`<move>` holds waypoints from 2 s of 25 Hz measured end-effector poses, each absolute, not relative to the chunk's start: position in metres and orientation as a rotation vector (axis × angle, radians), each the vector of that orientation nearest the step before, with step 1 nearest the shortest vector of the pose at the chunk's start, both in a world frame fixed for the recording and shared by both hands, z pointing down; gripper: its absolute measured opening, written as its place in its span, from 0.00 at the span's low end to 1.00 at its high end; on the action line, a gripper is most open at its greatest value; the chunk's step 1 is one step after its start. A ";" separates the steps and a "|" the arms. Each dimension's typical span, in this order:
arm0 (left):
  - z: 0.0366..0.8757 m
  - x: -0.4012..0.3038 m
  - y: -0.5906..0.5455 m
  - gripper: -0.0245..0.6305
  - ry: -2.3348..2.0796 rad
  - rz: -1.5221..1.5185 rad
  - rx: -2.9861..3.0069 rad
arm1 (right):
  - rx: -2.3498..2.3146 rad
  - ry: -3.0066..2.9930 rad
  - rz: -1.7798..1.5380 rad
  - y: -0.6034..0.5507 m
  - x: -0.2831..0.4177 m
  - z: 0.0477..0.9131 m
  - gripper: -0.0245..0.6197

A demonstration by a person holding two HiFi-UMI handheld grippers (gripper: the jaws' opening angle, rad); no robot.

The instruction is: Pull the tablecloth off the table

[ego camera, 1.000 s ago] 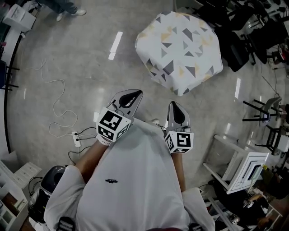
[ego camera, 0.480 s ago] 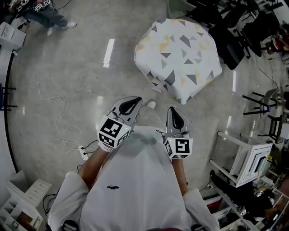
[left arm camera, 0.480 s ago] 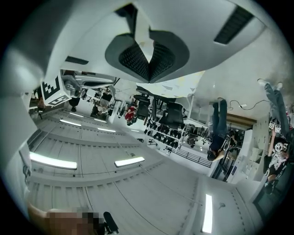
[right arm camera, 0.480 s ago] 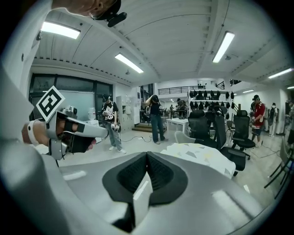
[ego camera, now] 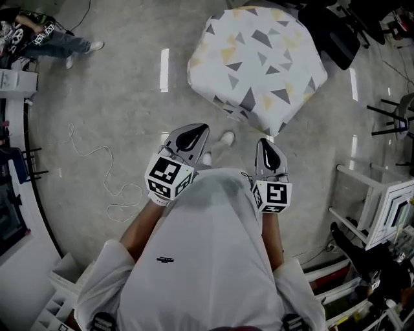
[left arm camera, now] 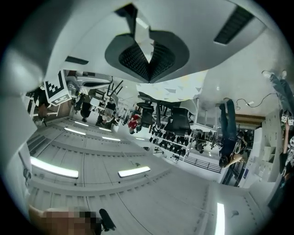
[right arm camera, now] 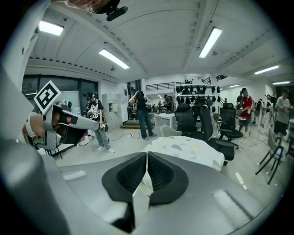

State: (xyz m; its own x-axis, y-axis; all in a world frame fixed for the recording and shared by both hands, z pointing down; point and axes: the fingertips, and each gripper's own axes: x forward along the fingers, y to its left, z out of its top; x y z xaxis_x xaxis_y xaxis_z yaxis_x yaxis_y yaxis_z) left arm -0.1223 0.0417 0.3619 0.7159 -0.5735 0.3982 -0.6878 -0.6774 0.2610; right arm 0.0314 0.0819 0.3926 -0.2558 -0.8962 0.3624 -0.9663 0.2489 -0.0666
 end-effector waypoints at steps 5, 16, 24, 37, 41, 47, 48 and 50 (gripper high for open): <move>0.362 -0.103 0.008 0.05 -0.940 0.523 2.576 | 1.850 -2.203 0.465 0.063 0.076 0.405 0.10; 0.386 -0.073 -0.043 0.05 -0.848 0.684 2.590 | 1.987 -2.096 0.566 0.027 0.120 0.426 0.13; 0.421 -0.093 -0.072 0.05 -0.785 0.770 2.577 | 2.008 -1.961 0.601 0.024 0.112 0.441 0.16; 0.557 -0.101 -0.083 0.35 -0.552 1.064 2.496 | 1.905 -1.752 0.712 0.026 0.099 0.541 0.33; 0.581 -0.079 -0.088 0.42 -0.519 1.092 2.525 | 1.830 -1.733 0.667 0.017 0.098 0.574 0.36; 0.628 -0.048 -0.084 0.46 -0.329 1.338 2.688 | 1.569 -1.786 0.456 -0.008 0.081 0.617 0.39; 0.636 -0.045 -0.083 0.46 -0.287 1.384 2.700 | 1.519 -1.801 0.414 -0.013 0.078 0.623 0.40; 0.651 -0.038 -0.082 0.46 -0.202 1.491 2.735 | 1.432 -1.840 0.353 -0.022 0.071 0.633 0.41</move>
